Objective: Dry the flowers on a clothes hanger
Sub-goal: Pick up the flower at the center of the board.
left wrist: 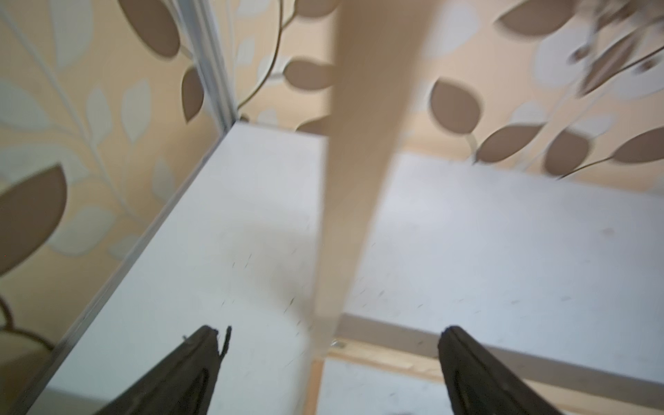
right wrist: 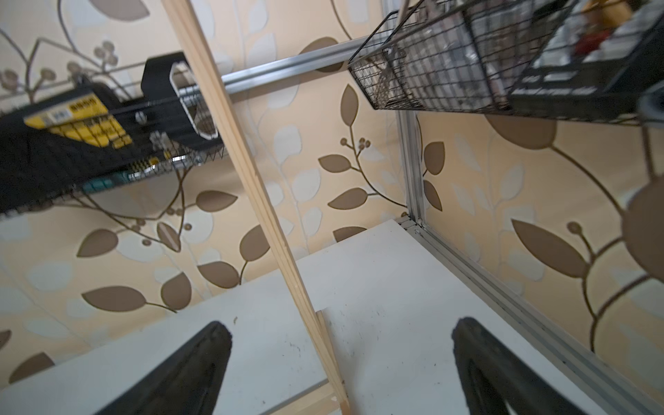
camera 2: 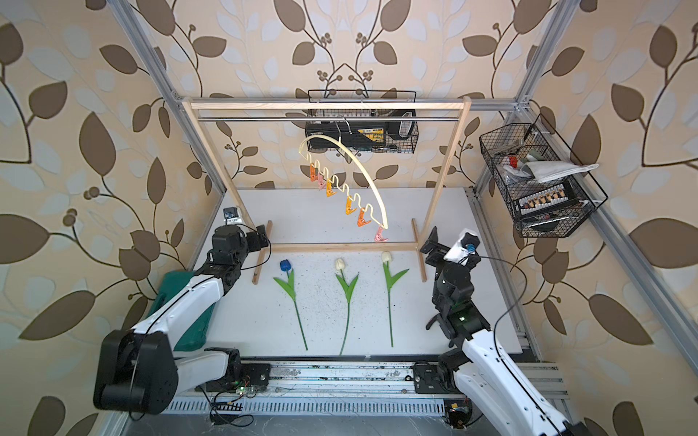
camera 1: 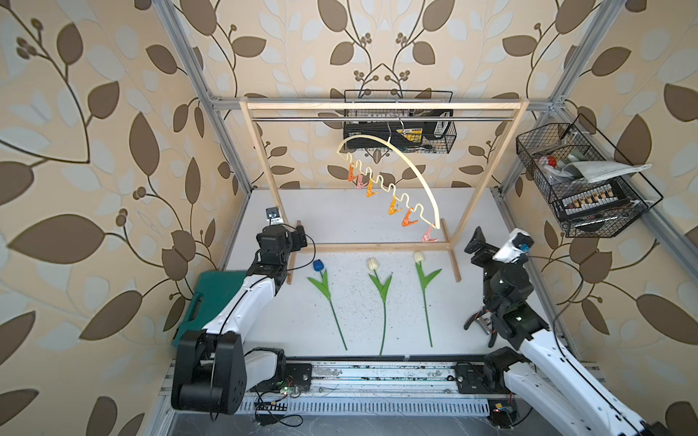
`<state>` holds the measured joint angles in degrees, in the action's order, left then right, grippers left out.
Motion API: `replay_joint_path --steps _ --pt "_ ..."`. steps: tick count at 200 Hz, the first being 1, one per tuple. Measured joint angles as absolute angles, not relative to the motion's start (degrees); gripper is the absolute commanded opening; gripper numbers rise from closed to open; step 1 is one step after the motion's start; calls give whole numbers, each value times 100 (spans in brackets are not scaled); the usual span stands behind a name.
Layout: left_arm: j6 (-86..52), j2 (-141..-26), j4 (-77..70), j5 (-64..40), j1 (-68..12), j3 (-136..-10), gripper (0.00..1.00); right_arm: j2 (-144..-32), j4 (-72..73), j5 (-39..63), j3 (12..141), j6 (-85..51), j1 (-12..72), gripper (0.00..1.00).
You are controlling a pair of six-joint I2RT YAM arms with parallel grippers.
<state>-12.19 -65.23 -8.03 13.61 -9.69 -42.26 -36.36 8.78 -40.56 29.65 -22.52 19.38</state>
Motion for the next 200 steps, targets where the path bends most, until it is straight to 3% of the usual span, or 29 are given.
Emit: replay_joint_path --steps 33,71,125,149,172,200 --pt "-2366 -5728 655 1704 -1343 -5006 99 -2681 -1433 -3819 2982 -3798 1872 99" --pt "-3256 -5601 1835 2412 -1308 -4731 99 -1903 -2521 -3326 2711 -4136 1861 99" --pt "-4099 -4925 2829 2707 -1308 -4480 99 -3785 -3194 -2294 3319 -3931 1861 98" --pt "-4482 -4139 2993 2860 -1306 -4287 99 -4598 -3463 -1671 3629 -3747 1870 91" --pt "-4595 -3859 3076 2720 -1308 -4147 99 -4829 -3739 -1234 3638 -3656 2003 86" --pt "-4692 -4394 3332 2333 -1308 -4265 99 -4733 -4086 -974 3638 -3627 2355 82"
